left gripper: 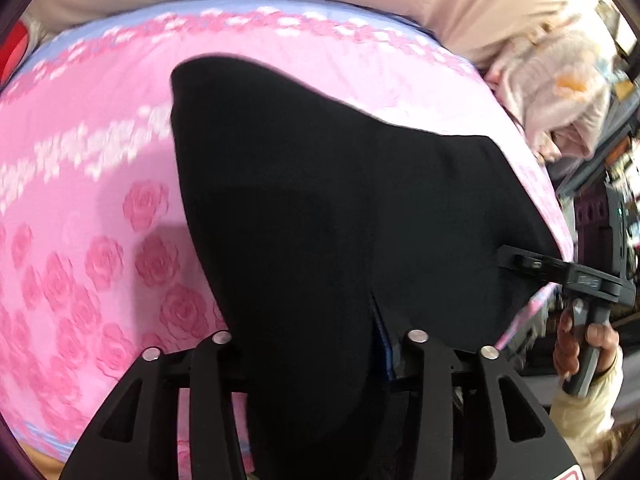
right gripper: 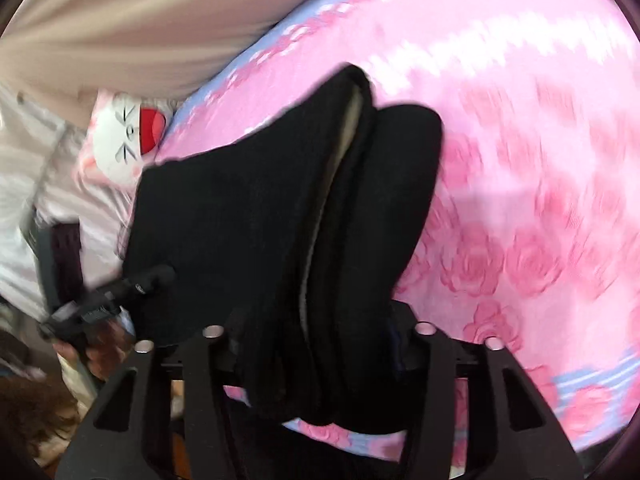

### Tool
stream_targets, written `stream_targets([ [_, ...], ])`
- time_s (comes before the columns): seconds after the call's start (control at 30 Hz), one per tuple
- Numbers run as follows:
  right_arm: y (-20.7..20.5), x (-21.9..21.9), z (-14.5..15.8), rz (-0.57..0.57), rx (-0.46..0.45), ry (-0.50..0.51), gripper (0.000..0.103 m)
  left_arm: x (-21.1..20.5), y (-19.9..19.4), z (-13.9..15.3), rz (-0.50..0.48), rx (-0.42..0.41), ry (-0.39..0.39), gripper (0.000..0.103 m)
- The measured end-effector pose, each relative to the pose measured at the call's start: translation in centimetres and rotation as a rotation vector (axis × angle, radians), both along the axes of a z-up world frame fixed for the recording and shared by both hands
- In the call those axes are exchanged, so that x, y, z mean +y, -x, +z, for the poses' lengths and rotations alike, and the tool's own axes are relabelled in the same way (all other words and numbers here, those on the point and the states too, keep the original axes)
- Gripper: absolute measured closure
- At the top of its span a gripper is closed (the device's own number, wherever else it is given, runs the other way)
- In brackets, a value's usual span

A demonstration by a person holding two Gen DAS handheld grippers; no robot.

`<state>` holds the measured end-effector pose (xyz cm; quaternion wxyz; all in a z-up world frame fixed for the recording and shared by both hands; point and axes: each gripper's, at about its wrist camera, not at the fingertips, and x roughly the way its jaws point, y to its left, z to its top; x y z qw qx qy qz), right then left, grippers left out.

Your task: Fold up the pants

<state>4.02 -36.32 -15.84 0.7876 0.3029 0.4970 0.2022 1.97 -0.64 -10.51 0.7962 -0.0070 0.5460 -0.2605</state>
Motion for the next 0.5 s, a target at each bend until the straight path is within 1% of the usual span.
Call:
stream_targets([
  [0.03,-0.1,-0.3,-0.2,-0.008,0.0,-0.026,0.045,0.1,-0.2,-0.1,0.011,0.003,0.012,0.056],
  [0.07,-0.2,-0.2,-0.3,-0.005,-0.007,-0.051,0.039,0.3,-0.3,-0.1,0.024,0.013,0.022,0.051],
  [0.1,-0.2,-0.1,-0.3,0.003,-0.017,-0.068,0.028,0.6,-0.7,-0.4,0.045,0.039,0.035,0.04],
  [0.13,-0.3,0.1,-0.2,0.012,-0.029,-0.071,0.023,0.6,-0.8,-0.8,0.052,0.052,0.036,0.031],
  [0.17,-0.3,0.8,0.1,0.028,-0.045,-0.052,0.014,0.8,-1.1,-1.3,0.071,0.068,0.03,0.02],
  [0.2,-0.3,1.3,0.3,0.038,-0.058,-0.034,0.006,0.8,-1.2,-1.7,0.088,0.061,0.042,0.017],
  [0.27,-0.4,2.7,0.7,0.033,-0.089,0.041,0.005,0.2,-0.9,-1.6,0.075,0.031,0.012,0.016],
  [0.33,-0.4,3.1,0.9,0.025,-0.102,0.081,0.005,-0.4,-0.7,-1.5,0.075,0.01,-0.005,0.016],
  [0.37,-0.4,3.0,0.9,0.006,-0.098,0.08,0.006,-0.5,-0.7,-1.4,0.071,0.009,-0.006,0.021],
  [0.4,-0.4,2.6,0.9,-0.019,-0.091,0.086,0.019,-0.6,-0.6,-1.1,0.063,0.007,0.001,0.031],
  [0.43,-0.4,2.2,0.9,-0.037,-0.079,0.094,0.031,-0.7,-0.6,-0.6,0.065,-0.003,-0.002,0.036],
  [0.47,-0.3,1.3,0.8,-0.044,-0.069,0.041,0.05,-0.6,-0.5,-0.2,0.06,-0.021,-0.007,0.049],
  [0.5,-0.2,0.9,0.9,-0.047,-0.075,0.019,0.057,-0.6,-0.2,0.5,0.049,-0.046,-0.01,0.062],
])
